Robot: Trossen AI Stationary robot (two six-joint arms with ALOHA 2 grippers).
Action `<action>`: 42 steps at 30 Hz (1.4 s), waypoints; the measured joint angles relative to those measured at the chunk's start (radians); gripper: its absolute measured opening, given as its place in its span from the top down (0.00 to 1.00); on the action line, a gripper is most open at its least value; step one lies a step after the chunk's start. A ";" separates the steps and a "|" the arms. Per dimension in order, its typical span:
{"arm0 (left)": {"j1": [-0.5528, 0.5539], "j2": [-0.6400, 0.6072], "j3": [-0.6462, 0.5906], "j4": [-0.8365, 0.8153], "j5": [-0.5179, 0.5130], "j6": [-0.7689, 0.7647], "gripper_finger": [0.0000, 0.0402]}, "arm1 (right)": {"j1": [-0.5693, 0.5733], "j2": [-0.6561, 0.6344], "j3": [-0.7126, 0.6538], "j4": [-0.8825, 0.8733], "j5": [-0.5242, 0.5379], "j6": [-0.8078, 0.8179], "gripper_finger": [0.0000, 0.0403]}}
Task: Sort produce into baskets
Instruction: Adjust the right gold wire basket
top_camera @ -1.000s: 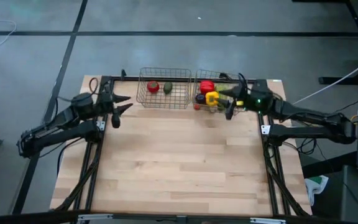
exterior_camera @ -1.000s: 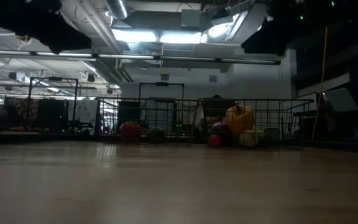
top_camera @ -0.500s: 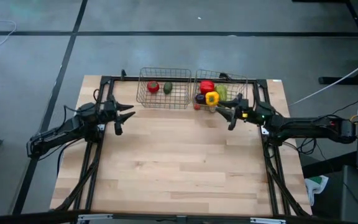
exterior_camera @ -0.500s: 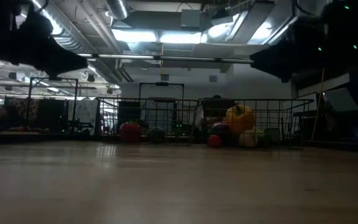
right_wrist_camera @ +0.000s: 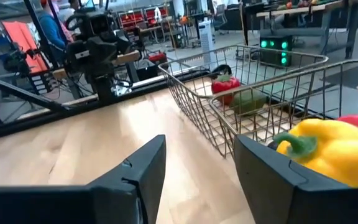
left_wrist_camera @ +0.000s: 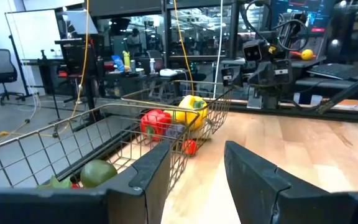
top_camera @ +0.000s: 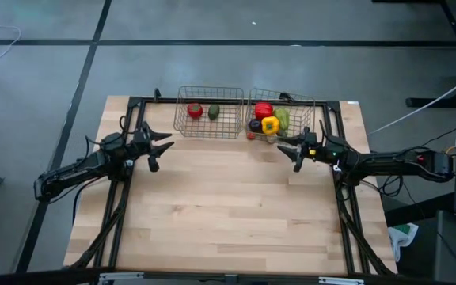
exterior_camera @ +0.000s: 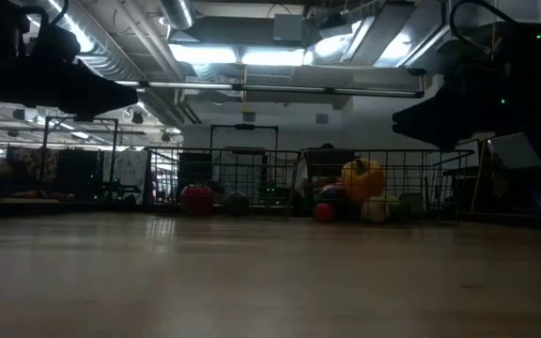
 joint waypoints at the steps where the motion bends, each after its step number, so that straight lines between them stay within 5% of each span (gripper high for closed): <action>1: 0.000 0.000 0.000 -0.001 0.000 0.000 0.63 | 0.006 -0.001 0.000 -0.006 0.001 0.005 0.54; 31: 0.001 0.001 0.001 -0.013 -0.060 0.002 0.63 | 0.076 0.005 -0.005 -0.216 0.042 -0.055 0.54; 42: 0.001 0.001 0.001 -0.013 -0.060 0.002 0.63 | 0.076 0.004 -0.006 0.034 -0.184 -0.052 0.54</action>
